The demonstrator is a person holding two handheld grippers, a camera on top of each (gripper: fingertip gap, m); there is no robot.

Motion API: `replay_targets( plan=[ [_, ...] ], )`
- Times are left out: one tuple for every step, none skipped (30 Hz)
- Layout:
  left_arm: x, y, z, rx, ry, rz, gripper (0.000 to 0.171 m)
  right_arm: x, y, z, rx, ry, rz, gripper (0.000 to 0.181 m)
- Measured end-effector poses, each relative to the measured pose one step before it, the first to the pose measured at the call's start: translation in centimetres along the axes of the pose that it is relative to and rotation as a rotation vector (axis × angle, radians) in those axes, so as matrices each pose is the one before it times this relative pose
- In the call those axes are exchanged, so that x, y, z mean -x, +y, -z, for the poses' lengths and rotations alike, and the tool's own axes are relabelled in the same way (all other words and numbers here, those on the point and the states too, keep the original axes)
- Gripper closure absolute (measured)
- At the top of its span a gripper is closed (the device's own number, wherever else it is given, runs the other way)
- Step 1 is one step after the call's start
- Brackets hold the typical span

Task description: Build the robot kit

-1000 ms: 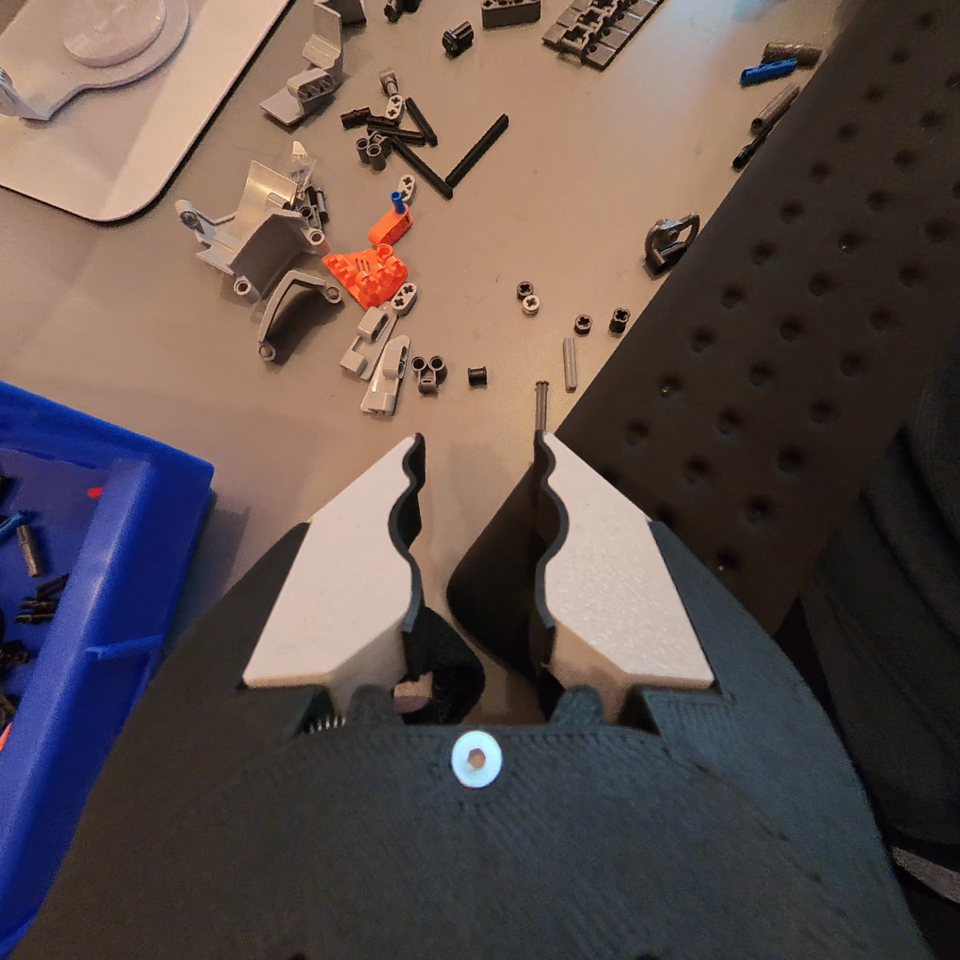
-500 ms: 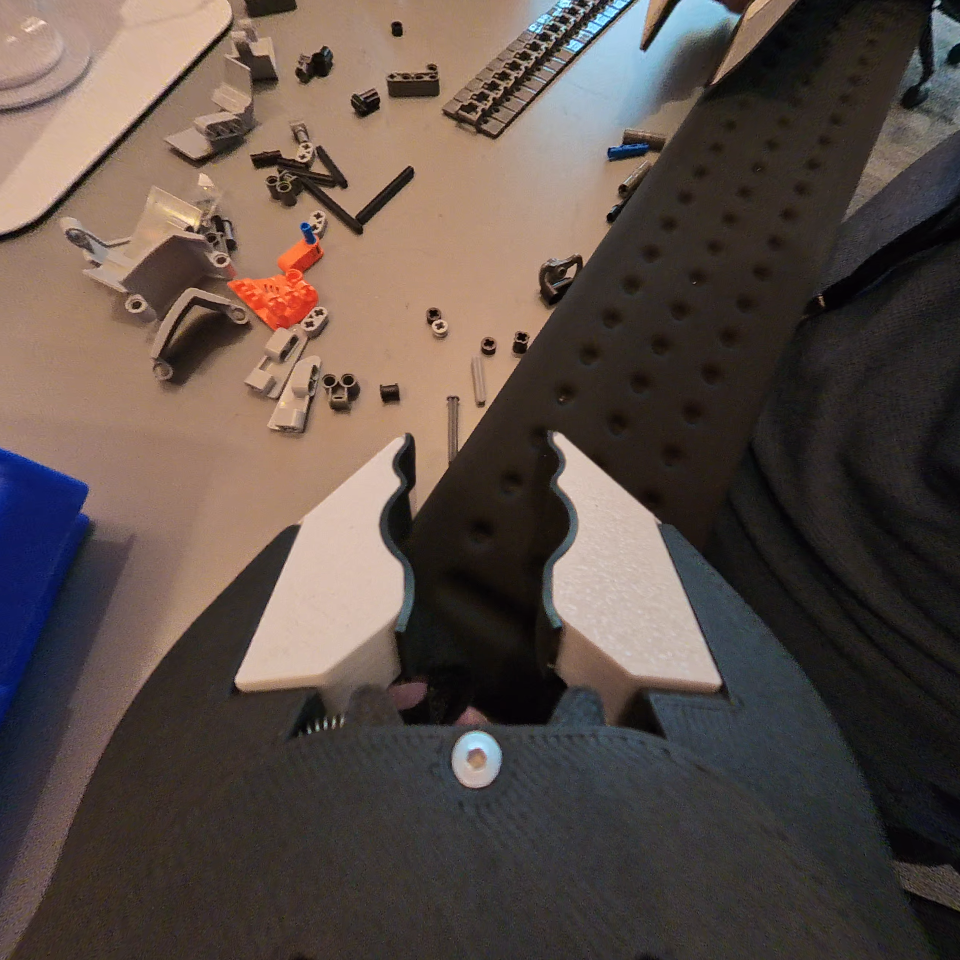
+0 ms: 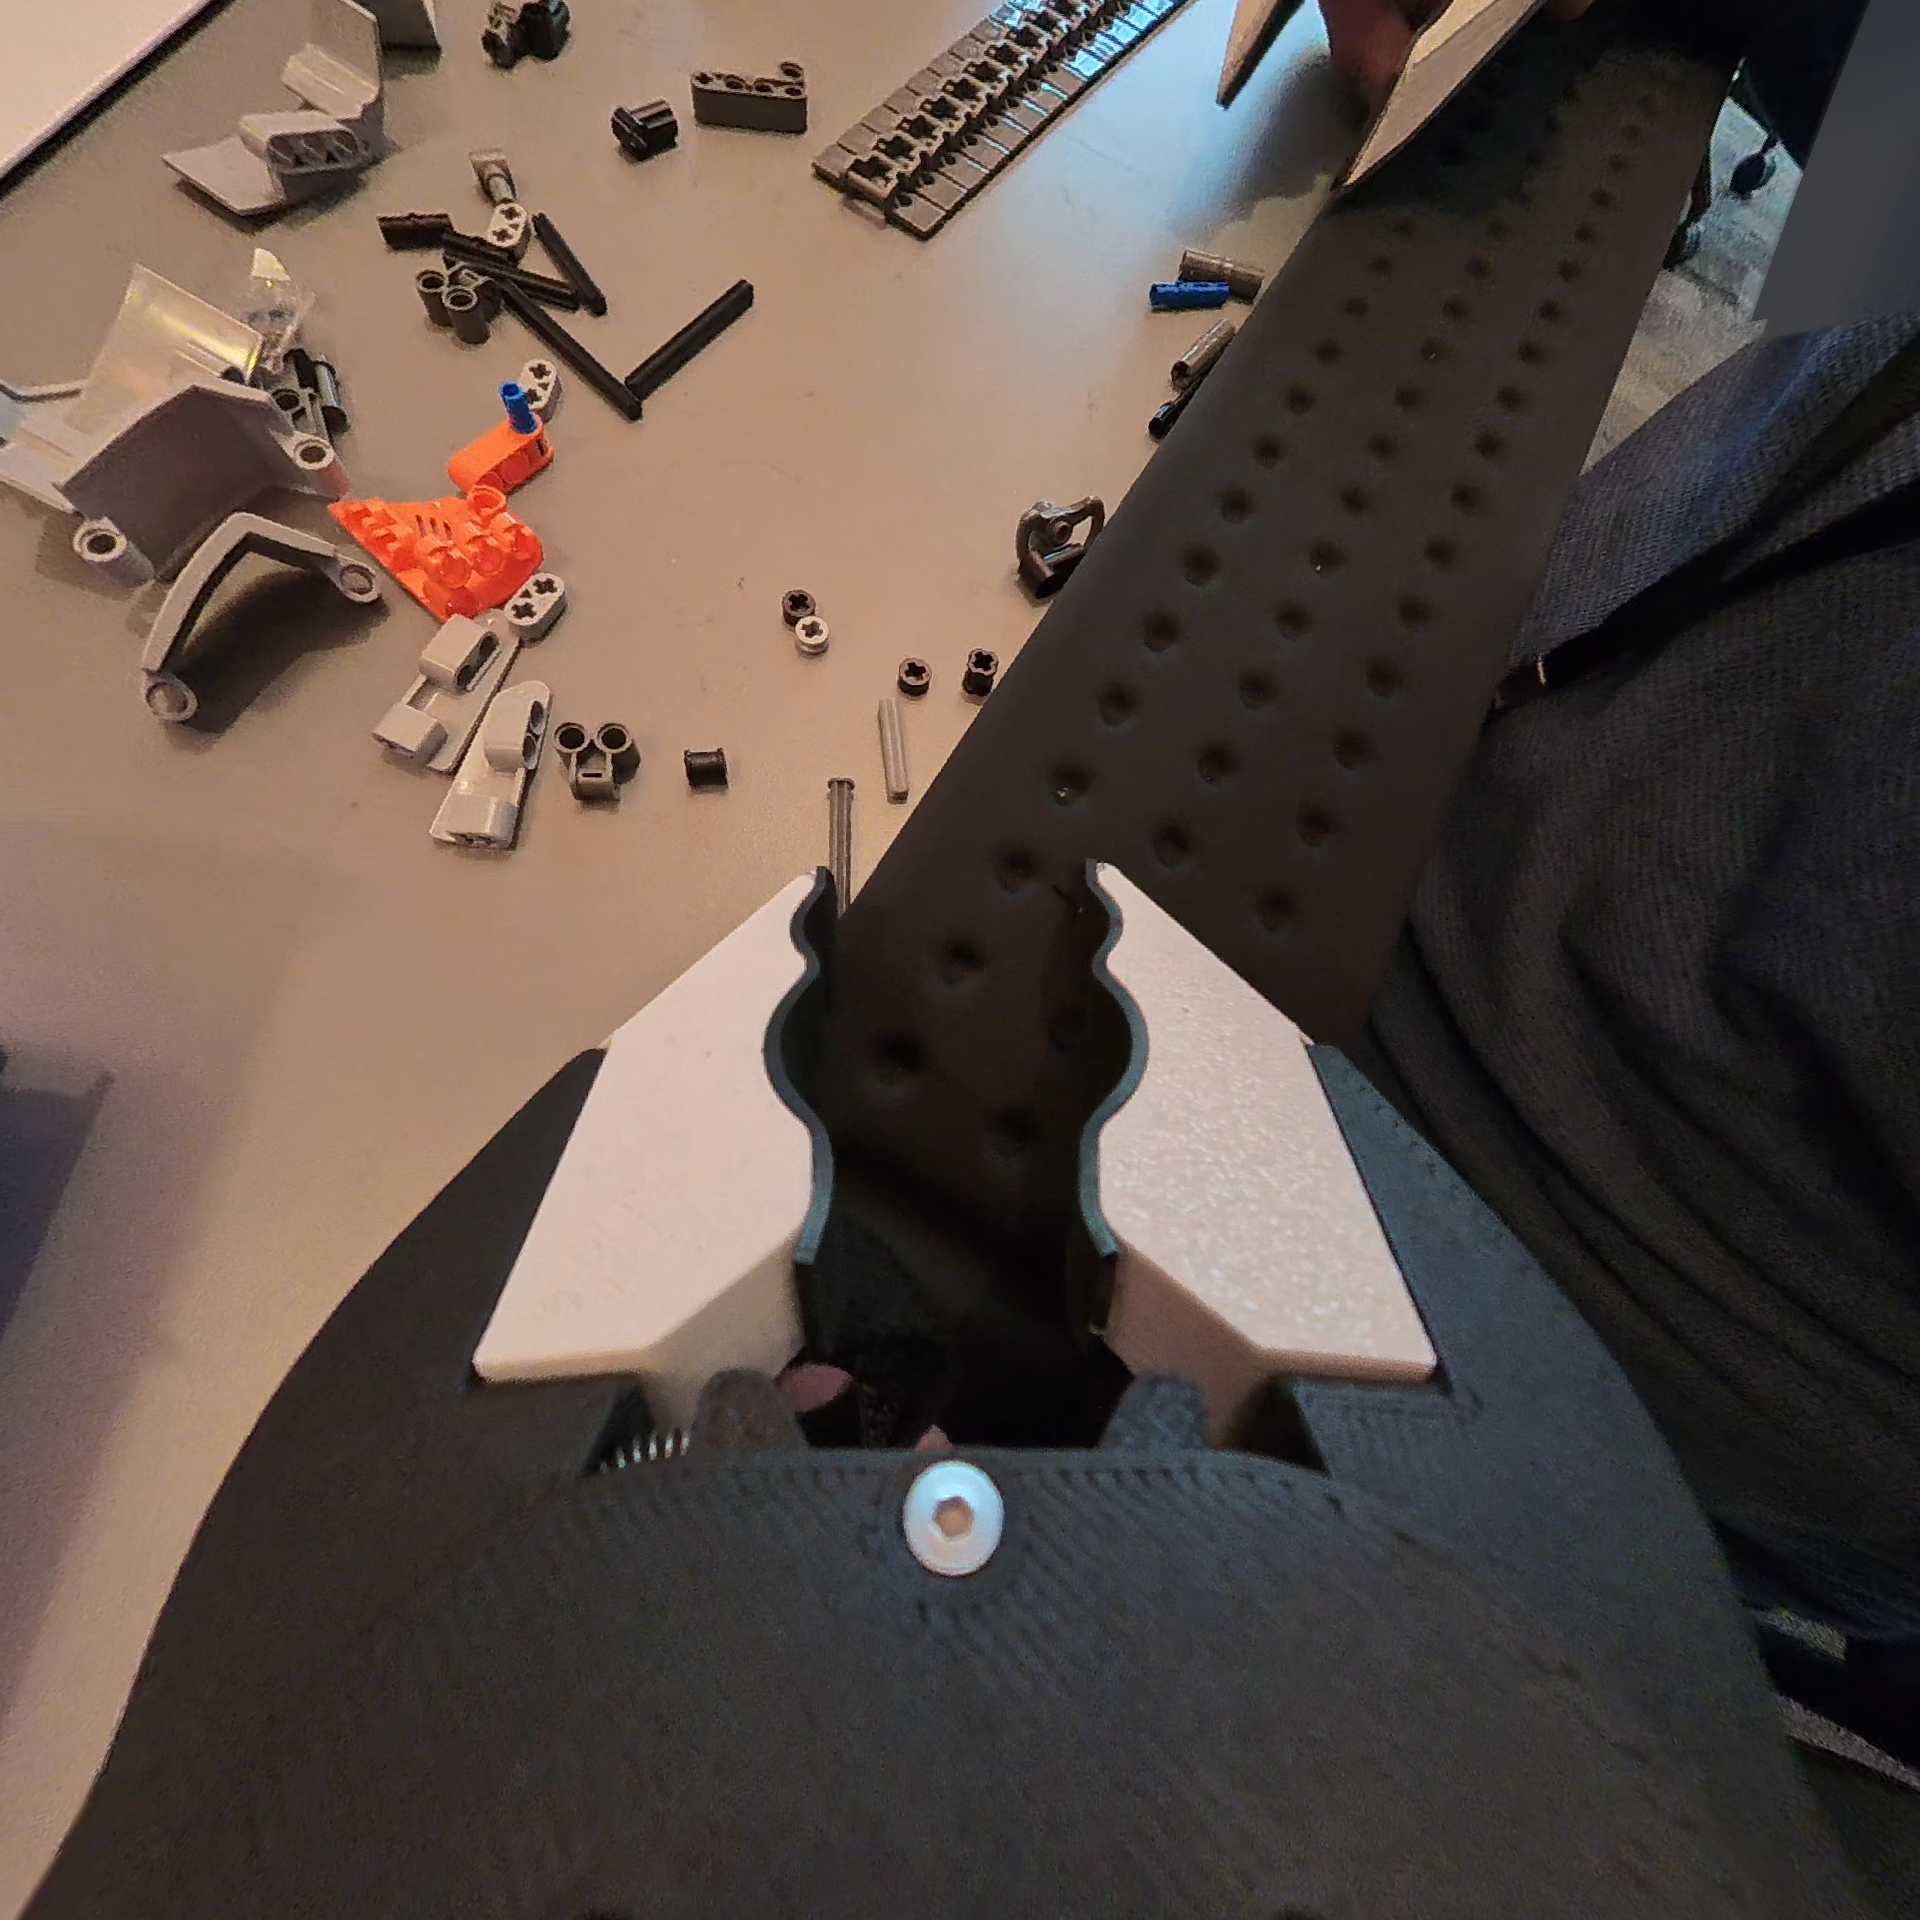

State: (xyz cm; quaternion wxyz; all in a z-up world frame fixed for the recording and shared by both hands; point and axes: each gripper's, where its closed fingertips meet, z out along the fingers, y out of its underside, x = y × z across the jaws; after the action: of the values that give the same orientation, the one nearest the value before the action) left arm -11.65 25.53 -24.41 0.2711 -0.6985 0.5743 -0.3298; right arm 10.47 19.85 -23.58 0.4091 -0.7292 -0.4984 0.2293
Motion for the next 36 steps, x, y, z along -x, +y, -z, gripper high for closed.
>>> replay_targets(
  plan=[
    [-0.023, -0.013, -0.012, 0.00123, 0.0122, -0.0030, 0.126, 0.015, -0.016, 0.022, -0.0037, -0.0028, -0.0019, 0.149],
    [-0.032, -0.024, -0.016, 0.00105, 0.0181, -0.0005, 0.127, 0.043, -0.020, 0.024, -0.0041, -0.0046, -0.0010, 0.149],
    [-0.063, -0.040, -0.004, -0.00040, 0.0227, 0.0007, 0.128, 0.042, -0.004, 0.001, -0.0037, -0.0063, -0.0023, 0.150],
    [-0.093, -0.063, 0.020, -0.00633, 0.0243, -0.0044, 0.131, 0.028, 0.000, 0.016, -0.0033, -0.0081, -0.0051, 0.150],
    [-0.019, -0.049, 0.073, -0.00923, 0.0217, -0.0020, 0.133, 0.039, 0.005, 0.020, -0.0028, -0.0088, -0.0054, 0.150],
    [-0.090, -0.049, 0.084, -0.00667, 0.0272, 0.0076, 0.133, 0.040, -0.019, 0.021, -0.0038, -0.0064, -0.0027, 0.150],
    [-0.100, -0.129, 0.051, -0.00882, 0.0237, 0.0090, 0.133, 0.022, -0.007, 0.010, -0.0028, -0.0031, -0.0010, 0.150],
    [-0.065, -0.098, -0.035, -0.00762, 0.0142, 0.0001, 0.133, 0.020, -0.021, 0.014, -0.0019, -0.0011, 0.0007, 0.151],
    [-0.046, -0.077, -0.085, -0.00391, 0.0078, -0.0009, 0.133, 0.015, -0.035, 0.032, -0.0032, -0.0005, 0.0017, 0.152],
    [-0.035, -0.032, -0.097, 0.00305, 0.0034, -0.0013, 0.133, 0.014, -0.035, 0.033, -0.0035, -0.0023, -0.0007, 0.151],
    [-0.017, 0.037, -0.040, 0.00574, -0.0006, -0.0032, 0.133, 0.026, -0.016, 0.018, -0.0019, -0.0047, -0.0024, 0.151],
    [-0.041, 0.036, -0.010, 0.00388, -0.0006, -0.0030, 0.132, 0.047, -0.004, -0.001, -0.0004, -0.0048, -0.0003, 0.151],
    [-0.006, 0.036, -0.012, 0.00024, -0.0030, -0.0065, 0.132, 0.026, -0.006, 0.003, -0.0009, -0.0037, -0.0001, 0.151],
    [0.025, 0.024, -0.008, -0.00076, -0.0049, -0.0045, 0.133, 0.015, -0.026, 0.032, -0.0025, -0.0046, -0.0033, 0.150],
    [-0.027, 0.032, -0.004, 0.00195, -0.0014, -0.0017, 0.133, 0.024, -0.046, 0.035, -0.0036, -0.0057, -0.0043, 0.150],
    [-0.005, 0.037, -0.026, 0.00514, -0.0005, -0.0037, 0.133, 0.020, -0.024, 0.039, -0.0026, -0.0038, -0.0029, 0.150],
    [0.014, 0.032, -0.040, 0.00692, 0.0004, -0.0038, 0.133, 0.005, 0.001, 0.005, -0.0002, -0.0020, -0.0019, 0.150],
    [-0.009, 0.027, -0.046, 0.00642, 0.0009, -0.0044, 0.133, -0.008, -0.012, 0.008, -0.0006, -0.0011, -0.0016, 0.150],
    [0.018, -0.021, -0.015, 0.00247, 0.0001, -0.0004, 0.133, -0.027, -0.017, 0.022, -0.0020, 0.0001, -0.0028, 0.149],
    [-0.002, -0.052, 0.049, -0.00372, -0.0007, -0.0015, 0.133, -0.044, -0.039, 0.041, -0.0030, 0.0008, -0.0030, 0.148],
    [0.064, -0.114, 0.122, -0.00943, -0.0060, -0.0055, 0.136, -0.041, -0.066, 0.053, -0.0052, 0.0011, -0.0023, 0.148],
    [-0.070, -0.147, 0.169, -0.01080, -0.0033, -0.0094, 0.137, -0.040, -0.081, 0.074, -0.0068, 0.0012, -0.0030, 0.147],
    [-0.079, -0.262, 0.348, -0.00856, -0.0110, -0.0167, 0.134, -0.044, -0.065, 0.068, -0.0060, 0.0004, -0.0034, 0.147],
    [0.577, -0.403, 0.608, -0.00097, -0.0552, -0.0250, 0.131, -0.032, -0.043, 0.038, -0.0030, -0.0006, -0.0031, 0.147],
    [1.027, -0.694, 1.007, -0.00390, -0.0716, -0.0241, 0.132, -0.010, 0.001, 0.003, -0.0001, -0.0012, -0.0025, 0.147],
    [1.564, -1.155, 1.378, -0.02202, -0.0849, -0.0189, 0.133, -0.001, 0.009, -0.011, 0.0004, -0.0012, -0.0014, 0.147],
    [2.555, -1.371, 1.584, -0.02668, -0.1236, -0.0100, 0.134, 0.001, -0.021, 0.031, -0.0016, -0.0006, -0.0011, 0.147],
    [3.134, -1.004, 1.439, 0.00115, -0.1381, -0.0075, 0.135, -0.007, -0.050, 0.054, -0.0046, 0.0001, -0.0006, 0.146],
    [3.029, -0.471, 0.986, 0.03085, -0.1162, -0.0164, 0.137, -0.002, -0.064, 0.074, -0.0060, 0.0007, 0.0004, 0.147],
    [2.677, -0.051, 0.395, 0.04635, -0.0830, -0.0145, 0.138, 0.011, -0.034, 0.071, -0.0040, 0.0005, 0.0012, 0.147],
    [2.301, 0.558, -0.299, 0.07012, -0.0488, -0.0005, 0.139, 0.016, -0.002, 0.046, -0.0017, -0.0003, 0.0010, 0.147],
    [1.632, 0.995, -0.927, 0.08148, 0.0011, 0.0165, 0.139, 0.022, 0.005, 0.054, -0.0014, -0.0013, 0.0002, 0.146],
    [1.794, 0.720, -1.242, 0.05583, -0.0071, 0.0189, 0.140, 0.016, -0.004, 0.047, -0.0019, -0.0014, 0.0000, 0.146],
    [1.755, 0.597, -1.406, 0.04595, -0.0048, 0.0475, 0.147, 0.016, 0.005, 0.054, -0.0013, -0.0011, 0.0007, 0.146],
    [0.983, 0.792, -1.395, 0.06142, 0.0285, 0.0480, 0.149, 0.020, 0.020, 0.074, -0.0010, -0.0001, 0.0017, 0.146],
    [1.556, 0.573, -1.055, 0.04891, -0.0380, 0.0137, 0.150, -0.014, 0.012, 0.074, -0.0017, 0.0016, 0.0013, 0.146]
  ],
)
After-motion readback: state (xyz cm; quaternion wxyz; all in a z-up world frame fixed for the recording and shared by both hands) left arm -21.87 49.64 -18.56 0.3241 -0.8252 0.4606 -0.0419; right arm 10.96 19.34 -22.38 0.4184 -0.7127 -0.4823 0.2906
